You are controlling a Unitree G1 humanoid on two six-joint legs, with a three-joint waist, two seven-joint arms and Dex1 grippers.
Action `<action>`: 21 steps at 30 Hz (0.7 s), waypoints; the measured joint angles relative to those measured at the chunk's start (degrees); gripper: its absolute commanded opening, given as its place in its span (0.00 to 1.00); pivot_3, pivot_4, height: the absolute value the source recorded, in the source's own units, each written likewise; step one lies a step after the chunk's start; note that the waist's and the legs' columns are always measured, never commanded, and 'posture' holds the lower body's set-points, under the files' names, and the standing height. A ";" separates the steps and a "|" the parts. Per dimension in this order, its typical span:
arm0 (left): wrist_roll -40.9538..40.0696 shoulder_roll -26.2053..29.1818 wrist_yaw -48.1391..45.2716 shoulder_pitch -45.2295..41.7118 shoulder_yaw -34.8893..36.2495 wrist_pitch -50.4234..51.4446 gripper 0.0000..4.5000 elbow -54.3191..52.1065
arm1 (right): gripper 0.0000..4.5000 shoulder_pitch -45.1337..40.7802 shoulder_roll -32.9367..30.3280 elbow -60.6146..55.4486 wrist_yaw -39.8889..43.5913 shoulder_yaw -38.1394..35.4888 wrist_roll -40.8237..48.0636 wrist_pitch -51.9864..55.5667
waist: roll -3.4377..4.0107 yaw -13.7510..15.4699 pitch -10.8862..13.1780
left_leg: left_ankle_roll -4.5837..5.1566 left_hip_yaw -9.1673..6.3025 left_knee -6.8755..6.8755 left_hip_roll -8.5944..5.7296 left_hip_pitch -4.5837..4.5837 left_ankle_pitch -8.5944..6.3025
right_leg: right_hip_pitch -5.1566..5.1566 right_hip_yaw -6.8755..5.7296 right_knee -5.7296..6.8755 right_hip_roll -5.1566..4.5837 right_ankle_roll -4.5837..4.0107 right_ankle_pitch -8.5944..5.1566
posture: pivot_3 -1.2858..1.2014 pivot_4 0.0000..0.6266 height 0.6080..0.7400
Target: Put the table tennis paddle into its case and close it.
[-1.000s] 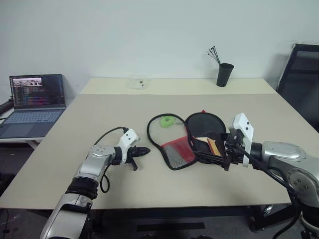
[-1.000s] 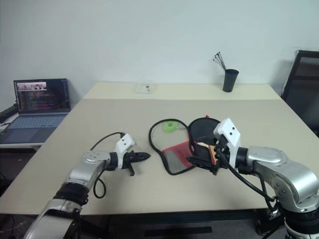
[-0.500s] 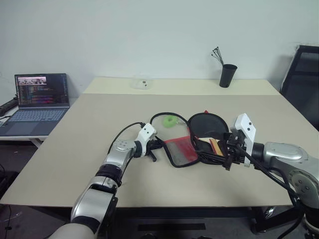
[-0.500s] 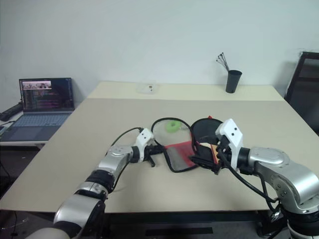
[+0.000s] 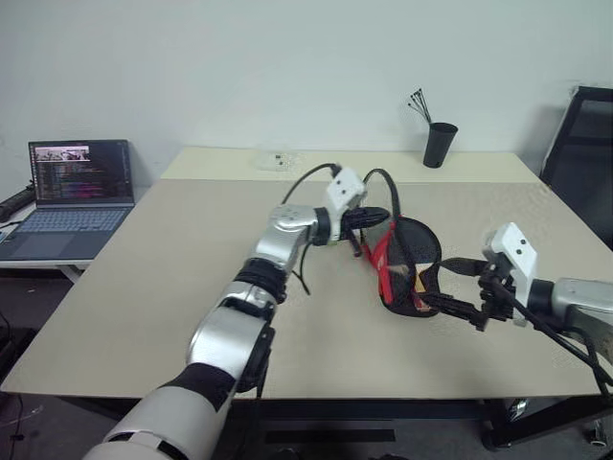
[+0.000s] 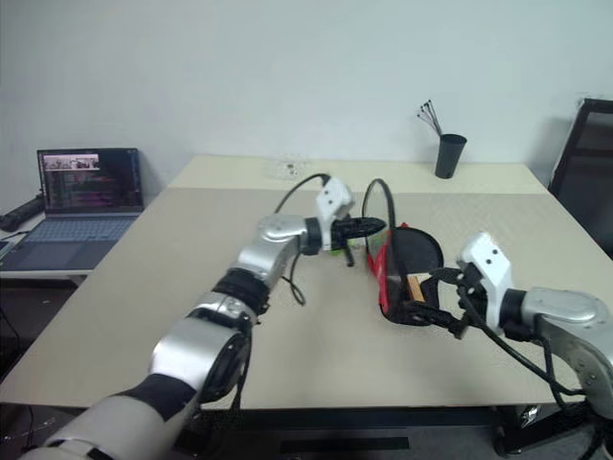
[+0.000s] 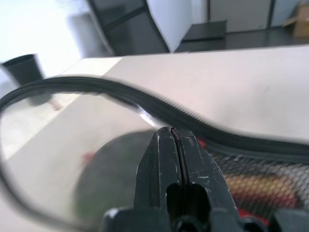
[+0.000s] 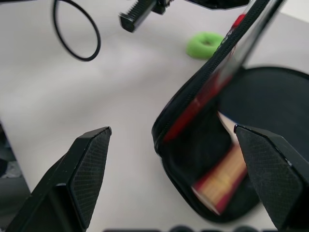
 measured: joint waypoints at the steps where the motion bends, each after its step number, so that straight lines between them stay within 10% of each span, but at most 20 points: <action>1: 0.54 -1.04 1.08 -0.69 -0.09 -0.83 0.01 1.91 | 1.00 0.16 -0.19 0.09 -0.49 -0.22 -0.07 0.00 | 0.00 -0.14 0.00 | 0.00 0.00 0.00 0.01 0.01 0.00 | 0.00 0.01 0.01 0.00 0.00 0.00 | 0.52 0.24 1.00; 21: 1.62 2.62 1.08 1.26 3.87 -4.74 0.01 5.65 | 1.00 -7.39 6.26 12.64 -10.17 0.16 -1.89 1.17 | 0.00 -1.02 0.01 | 0.00 -0.02 -0.02 0.05 0.04 0.00 | -0.01 0.02 0.06 0.06 -0.01 0.01 | 0.52 0.24 1.00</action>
